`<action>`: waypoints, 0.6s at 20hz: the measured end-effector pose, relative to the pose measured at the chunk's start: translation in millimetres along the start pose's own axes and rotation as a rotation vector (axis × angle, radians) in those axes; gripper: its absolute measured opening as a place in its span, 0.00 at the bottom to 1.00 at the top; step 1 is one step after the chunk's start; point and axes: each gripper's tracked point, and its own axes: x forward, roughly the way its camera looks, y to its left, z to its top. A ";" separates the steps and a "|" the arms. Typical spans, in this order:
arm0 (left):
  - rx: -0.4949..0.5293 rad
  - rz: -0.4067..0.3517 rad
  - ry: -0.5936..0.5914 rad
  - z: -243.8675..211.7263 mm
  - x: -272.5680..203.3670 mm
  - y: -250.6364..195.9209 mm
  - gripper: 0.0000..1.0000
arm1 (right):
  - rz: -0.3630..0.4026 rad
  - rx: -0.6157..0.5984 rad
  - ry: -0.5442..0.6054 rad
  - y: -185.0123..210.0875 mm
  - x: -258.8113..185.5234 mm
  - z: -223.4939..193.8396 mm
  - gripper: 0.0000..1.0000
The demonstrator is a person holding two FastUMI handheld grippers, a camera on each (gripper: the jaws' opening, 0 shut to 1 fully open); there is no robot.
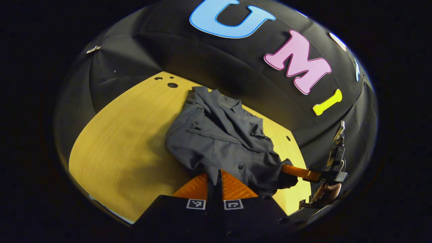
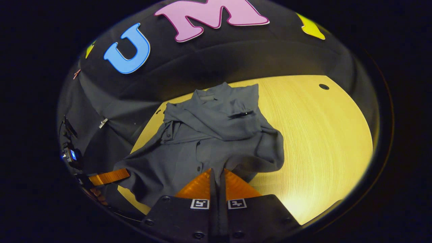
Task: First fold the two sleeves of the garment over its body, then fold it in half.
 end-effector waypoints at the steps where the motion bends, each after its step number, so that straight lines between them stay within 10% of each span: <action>1: 0.000 0.001 -0.007 5.2 1.3 -0.6 0.02 | 0.006 0.001 -0.014 1.1 2.9 8.6 0.05; 12: 0.036 -0.027 -0.134 84.7 30.3 -17.5 0.05 | 0.028 -0.033 -0.142 8.6 34.4 84.8 0.05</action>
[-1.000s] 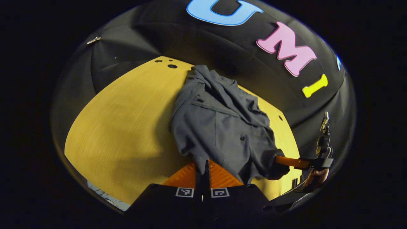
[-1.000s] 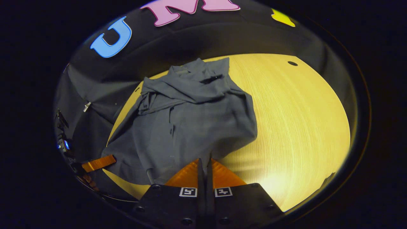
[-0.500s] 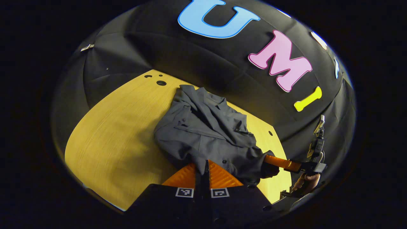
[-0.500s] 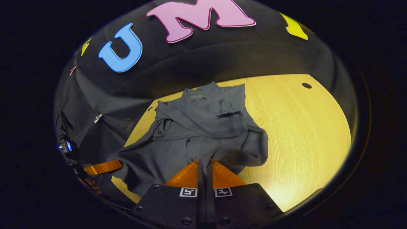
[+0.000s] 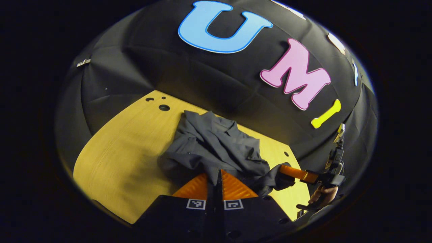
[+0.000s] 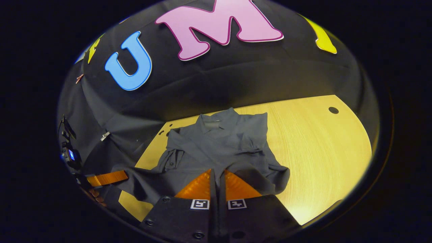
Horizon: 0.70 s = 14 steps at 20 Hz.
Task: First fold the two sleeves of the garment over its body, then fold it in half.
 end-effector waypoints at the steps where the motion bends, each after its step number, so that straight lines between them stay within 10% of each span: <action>1: 0.004 -0.002 -0.013 8.0 5.9 -0.1 0.02 | 0.000 -0.003 -0.013 -0.8 4.6 7.2 0.05; 14: 0.030 -0.024 -0.163 116.1 96.2 7.8 0.05 | -0.031 -0.064 -0.165 -11.6 68.8 104.2 0.05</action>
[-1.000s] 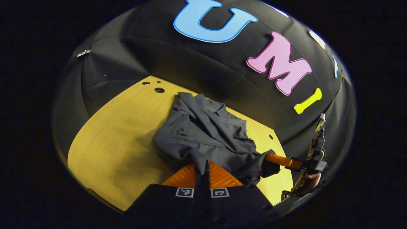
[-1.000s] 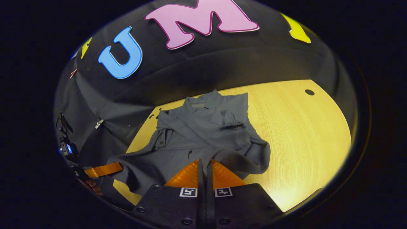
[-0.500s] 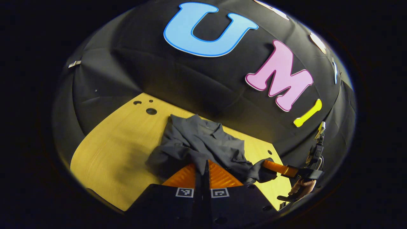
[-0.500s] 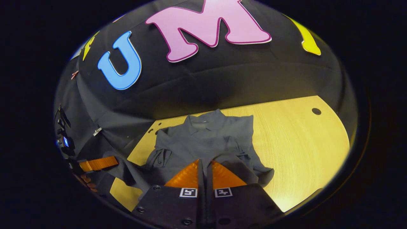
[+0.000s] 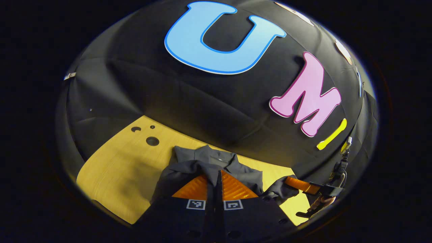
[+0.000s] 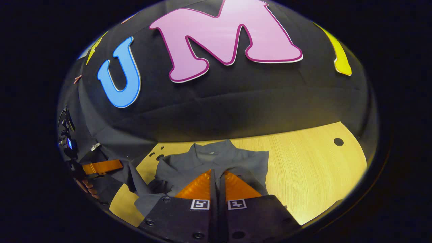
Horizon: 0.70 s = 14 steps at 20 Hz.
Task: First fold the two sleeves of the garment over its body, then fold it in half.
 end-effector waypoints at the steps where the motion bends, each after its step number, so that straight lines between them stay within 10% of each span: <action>1: 0.011 0.004 -0.011 4.7 8.3 0.1 0.05 | -0.006 0.000 -0.012 -2.6 7.6 6.2 0.05; 14: 0.098 0.090 -0.100 53.1 132.5 61.7 0.05 | -0.141 -0.016 -0.116 -68.6 104.2 47.6 0.05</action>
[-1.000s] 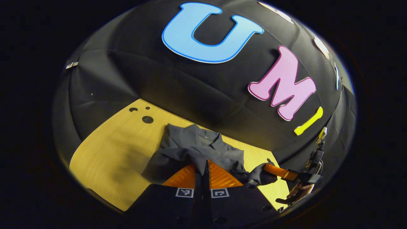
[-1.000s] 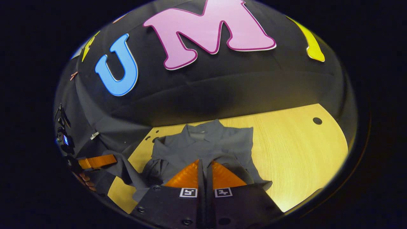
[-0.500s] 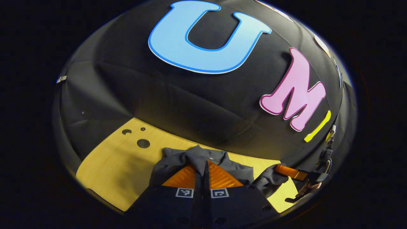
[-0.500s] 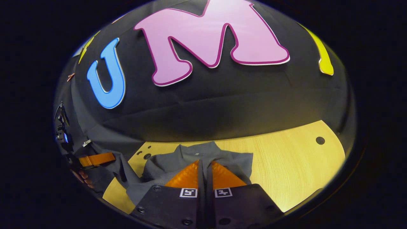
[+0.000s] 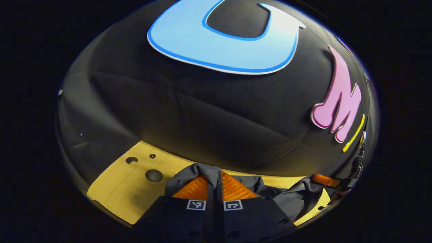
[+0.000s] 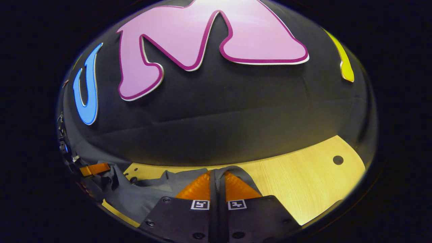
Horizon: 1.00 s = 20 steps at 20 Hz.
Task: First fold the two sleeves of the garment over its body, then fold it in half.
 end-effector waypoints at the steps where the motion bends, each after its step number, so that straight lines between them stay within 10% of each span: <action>1: 0.018 0.010 0.004 -3.7 8.4 7.4 0.05 | -0.002 -0.008 0.001 -2.8 7.7 -1.7 0.05; 9: 0.102 0.045 0.054 -29.1 47.3 21.8 0.05 | -0.049 -0.007 0.015 -21.5 48.3 -17.5 0.05; 12: 0.130 0.074 0.082 -35.0 45.9 22.6 0.18 | -0.047 -0.017 0.058 -18.7 50.5 -34.4 0.08; 14: 0.152 0.098 0.092 -35.8 40.6 23.8 0.45 | -0.051 -0.032 0.073 -23.0 45.2 -40.0 0.13; 17: 0.167 0.111 0.073 -22.2 27.4 19.0 0.87 | -0.063 -0.057 0.027 -23.0 33.5 -20.3 0.51; 20: 0.266 0.139 0.028 0.4 3.4 13.8 0.96 | -0.076 -0.061 -0.015 -25.0 11.3 2.2 0.91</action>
